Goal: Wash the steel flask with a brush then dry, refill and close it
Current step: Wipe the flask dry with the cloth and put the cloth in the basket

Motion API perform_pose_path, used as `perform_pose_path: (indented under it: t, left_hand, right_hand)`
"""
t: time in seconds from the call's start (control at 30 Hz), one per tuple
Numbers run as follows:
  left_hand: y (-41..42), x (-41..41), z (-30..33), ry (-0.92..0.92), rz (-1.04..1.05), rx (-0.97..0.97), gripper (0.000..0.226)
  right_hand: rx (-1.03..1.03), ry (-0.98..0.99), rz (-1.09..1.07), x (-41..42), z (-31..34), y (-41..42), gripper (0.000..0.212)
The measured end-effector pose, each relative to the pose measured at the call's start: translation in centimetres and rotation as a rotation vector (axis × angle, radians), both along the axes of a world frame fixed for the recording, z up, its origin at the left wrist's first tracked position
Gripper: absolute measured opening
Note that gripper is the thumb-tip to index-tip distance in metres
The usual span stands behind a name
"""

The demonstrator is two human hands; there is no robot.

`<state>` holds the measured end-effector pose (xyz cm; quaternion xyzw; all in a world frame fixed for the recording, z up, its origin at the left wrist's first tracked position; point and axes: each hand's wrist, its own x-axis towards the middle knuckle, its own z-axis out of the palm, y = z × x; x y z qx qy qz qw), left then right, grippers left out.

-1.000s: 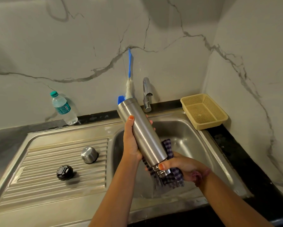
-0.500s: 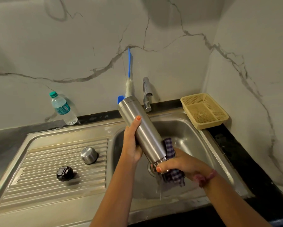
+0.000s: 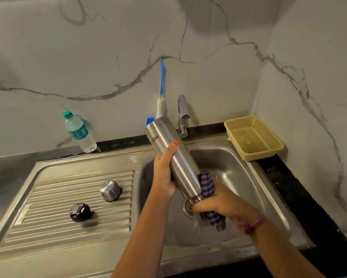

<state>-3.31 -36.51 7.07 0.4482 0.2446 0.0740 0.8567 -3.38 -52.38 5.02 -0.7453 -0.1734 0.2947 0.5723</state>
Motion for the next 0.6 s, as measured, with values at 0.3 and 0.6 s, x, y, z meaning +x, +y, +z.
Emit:
perform_pose_path:
  t: [0.3, 0.6]
  left_hand:
    - [0.0, 0.2, 0.2, -0.026, 0.021, 0.085, 0.073]
    - [-1.6, 1.0, 1.1, 0.054, 0.18, 0.276, 0.072]
  right_hand:
    - [0.031, 0.008, -0.048, 0.2, -0.2, 0.2, 0.052]
    - [-0.252, -0.377, -0.345, -1.3, -1.4, 2.5, 0.073]
